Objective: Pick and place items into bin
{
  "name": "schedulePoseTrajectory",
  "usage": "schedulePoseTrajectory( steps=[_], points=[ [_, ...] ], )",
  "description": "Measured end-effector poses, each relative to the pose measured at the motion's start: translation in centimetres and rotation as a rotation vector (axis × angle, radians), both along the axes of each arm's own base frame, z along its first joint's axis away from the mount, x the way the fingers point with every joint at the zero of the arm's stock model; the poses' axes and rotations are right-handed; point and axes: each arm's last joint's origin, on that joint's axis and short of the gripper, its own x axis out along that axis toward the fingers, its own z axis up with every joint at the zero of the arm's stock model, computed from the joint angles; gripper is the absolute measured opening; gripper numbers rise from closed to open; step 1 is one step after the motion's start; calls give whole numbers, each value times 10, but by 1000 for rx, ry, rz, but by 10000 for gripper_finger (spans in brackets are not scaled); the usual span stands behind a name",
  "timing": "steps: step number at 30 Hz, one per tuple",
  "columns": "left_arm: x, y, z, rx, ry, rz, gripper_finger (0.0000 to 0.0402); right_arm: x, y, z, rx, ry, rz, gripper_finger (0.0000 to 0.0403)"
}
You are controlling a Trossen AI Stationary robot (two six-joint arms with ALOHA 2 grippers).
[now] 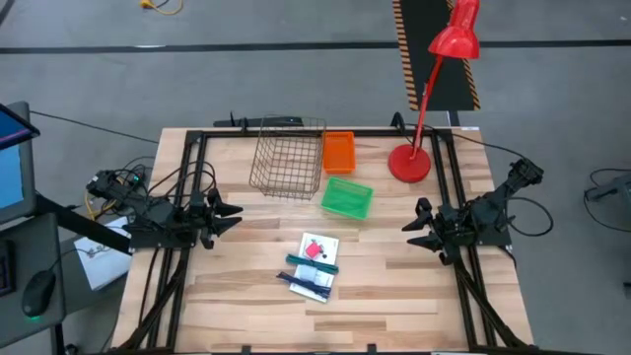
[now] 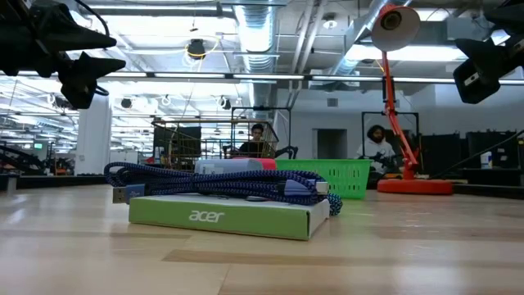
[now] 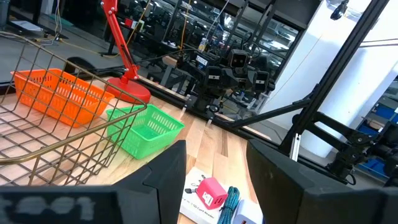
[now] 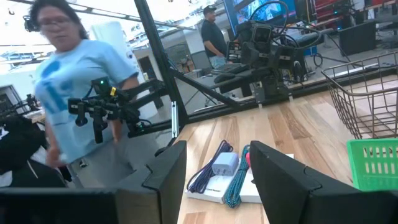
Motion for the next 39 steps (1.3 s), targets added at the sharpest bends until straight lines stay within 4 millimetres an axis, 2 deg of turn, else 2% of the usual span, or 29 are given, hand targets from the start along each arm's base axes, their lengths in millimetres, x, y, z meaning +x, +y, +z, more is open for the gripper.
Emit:
schedulePoseTrajectory(
  steps=[10,14,17,20,32,39],
  points=[
    [0,0,1,-15,-8,4,158,0,0,0,0,0,0,171],
    [-1,4,5,-24,-41,132,158,0,0,0,0,0,0,171],
    [-2,9,6,-7,-27,271,158,0,0,0,0,0,0,171],
    [-3,10,3,8,7,331,158,0,0,0,0,0,0,171],
    [-3,10,3,-24,5,328,158,0,0,0,0,0,0,171],
    [-3,11,2,-212,-39,337,158,0,0,0,47,9,-1,171]
  ],
)
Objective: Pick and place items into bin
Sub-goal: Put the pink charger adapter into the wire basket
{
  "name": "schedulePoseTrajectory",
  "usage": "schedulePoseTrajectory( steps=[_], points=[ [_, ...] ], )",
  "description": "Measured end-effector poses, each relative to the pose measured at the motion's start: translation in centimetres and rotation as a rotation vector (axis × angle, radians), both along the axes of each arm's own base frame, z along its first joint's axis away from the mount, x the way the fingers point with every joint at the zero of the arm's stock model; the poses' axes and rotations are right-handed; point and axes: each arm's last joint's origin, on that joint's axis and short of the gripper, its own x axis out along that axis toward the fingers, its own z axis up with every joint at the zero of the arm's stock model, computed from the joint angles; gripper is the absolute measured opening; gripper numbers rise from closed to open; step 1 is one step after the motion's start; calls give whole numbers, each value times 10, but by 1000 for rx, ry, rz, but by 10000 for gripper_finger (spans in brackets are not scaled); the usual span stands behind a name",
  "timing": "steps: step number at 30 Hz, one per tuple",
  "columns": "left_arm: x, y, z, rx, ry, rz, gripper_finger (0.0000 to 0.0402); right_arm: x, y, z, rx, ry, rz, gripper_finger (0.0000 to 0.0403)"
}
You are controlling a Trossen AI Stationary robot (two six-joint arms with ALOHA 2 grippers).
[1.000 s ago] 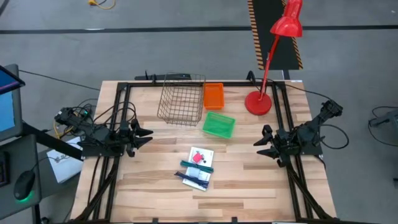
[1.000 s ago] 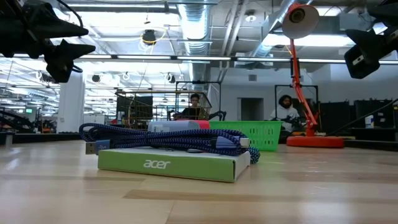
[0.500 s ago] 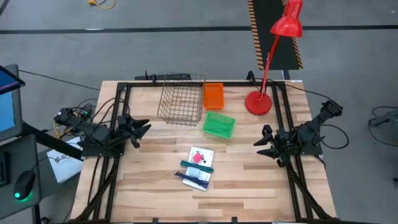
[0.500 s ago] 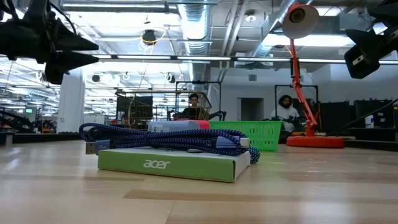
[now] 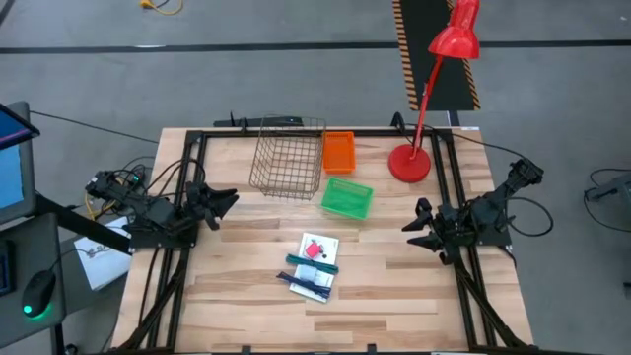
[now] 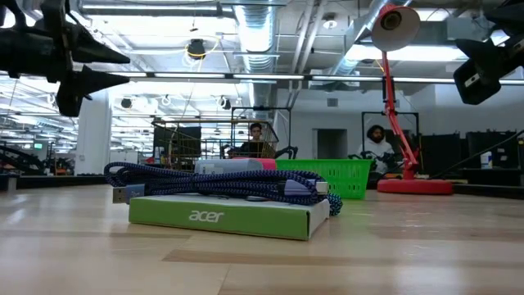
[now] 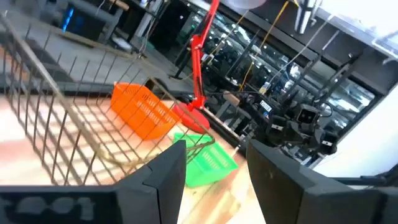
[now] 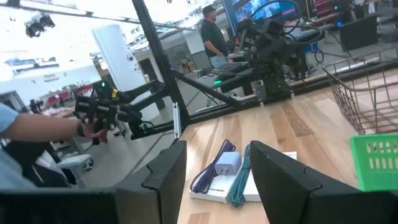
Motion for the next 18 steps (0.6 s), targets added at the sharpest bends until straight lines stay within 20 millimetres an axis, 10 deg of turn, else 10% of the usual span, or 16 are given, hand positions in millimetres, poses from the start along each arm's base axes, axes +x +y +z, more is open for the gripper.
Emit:
schedulePoseTrajectory(
  steps=[18],
  points=[
    [0,-1,-1,-130,-49,-27,158,-10,-22,50,425,-367,-317,171]
  ],
)
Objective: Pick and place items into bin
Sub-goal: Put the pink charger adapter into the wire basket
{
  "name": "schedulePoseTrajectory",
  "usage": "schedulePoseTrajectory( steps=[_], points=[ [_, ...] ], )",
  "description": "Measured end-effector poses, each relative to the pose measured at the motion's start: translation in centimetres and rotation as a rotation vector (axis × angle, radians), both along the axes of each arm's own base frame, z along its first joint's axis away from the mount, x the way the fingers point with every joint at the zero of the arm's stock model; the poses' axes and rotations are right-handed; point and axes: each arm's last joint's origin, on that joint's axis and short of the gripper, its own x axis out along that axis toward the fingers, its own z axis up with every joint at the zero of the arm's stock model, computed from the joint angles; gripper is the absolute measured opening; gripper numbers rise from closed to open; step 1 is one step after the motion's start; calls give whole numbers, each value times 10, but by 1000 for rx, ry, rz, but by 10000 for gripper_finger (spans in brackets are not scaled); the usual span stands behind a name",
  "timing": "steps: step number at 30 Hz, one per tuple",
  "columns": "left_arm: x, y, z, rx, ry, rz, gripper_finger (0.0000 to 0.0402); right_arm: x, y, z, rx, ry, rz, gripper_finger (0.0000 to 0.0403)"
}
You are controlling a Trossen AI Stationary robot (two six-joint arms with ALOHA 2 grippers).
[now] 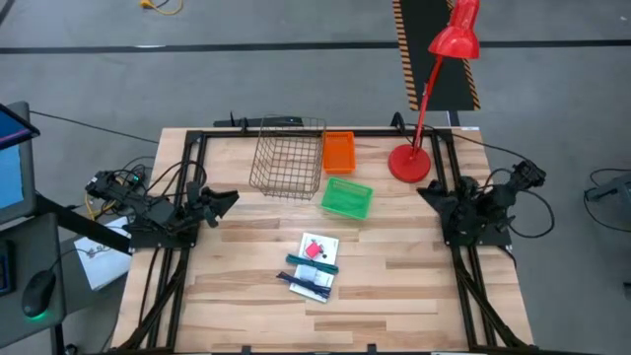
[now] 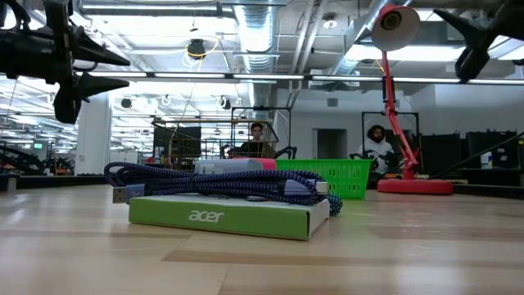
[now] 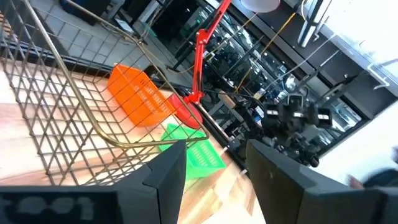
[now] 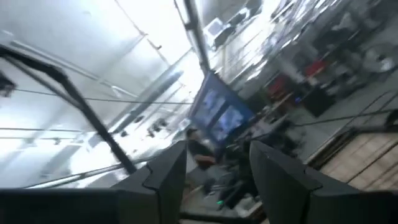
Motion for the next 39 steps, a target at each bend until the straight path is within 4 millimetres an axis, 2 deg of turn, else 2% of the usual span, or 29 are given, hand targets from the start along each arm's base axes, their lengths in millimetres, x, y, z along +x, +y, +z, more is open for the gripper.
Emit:
schedulePoseTrajectory(
  steps=[3,5,8,11,18,22,25,28,33,39],
  points=[
    [1,-2,0,12,2,-72,158,8,0,18,-36,55,-51,171],
    [1,-3,1,32,6,-125,158,23,5,32,-123,155,-92,171],
    [2,-5,1,69,17,-182,158,56,18,59,-319,317,-136,171],
    [2,-6,1,105,25,-219,158,98,32,75,-542,543,-130,171],
    [2,-7,1,143,34,-263,158,188,51,102,-739,997,59,159],
    [2,-7,1,155,38,-262,158,228,53,119,-832,1150,207,141],
    [2,-7,1,165,41,-262,158,251,53,128,-916,1233,324,130],
    [2,-7,1,167,42,-262,158,272,51,131,-976,1295,405,123],
    [2,-7,1,193,50,-261,158,302,48,122,-1052,1364,509,124],
    [2,-7,1,197,52,-261,158,330,45,92,-1100,1489,592,127]
  ],
)
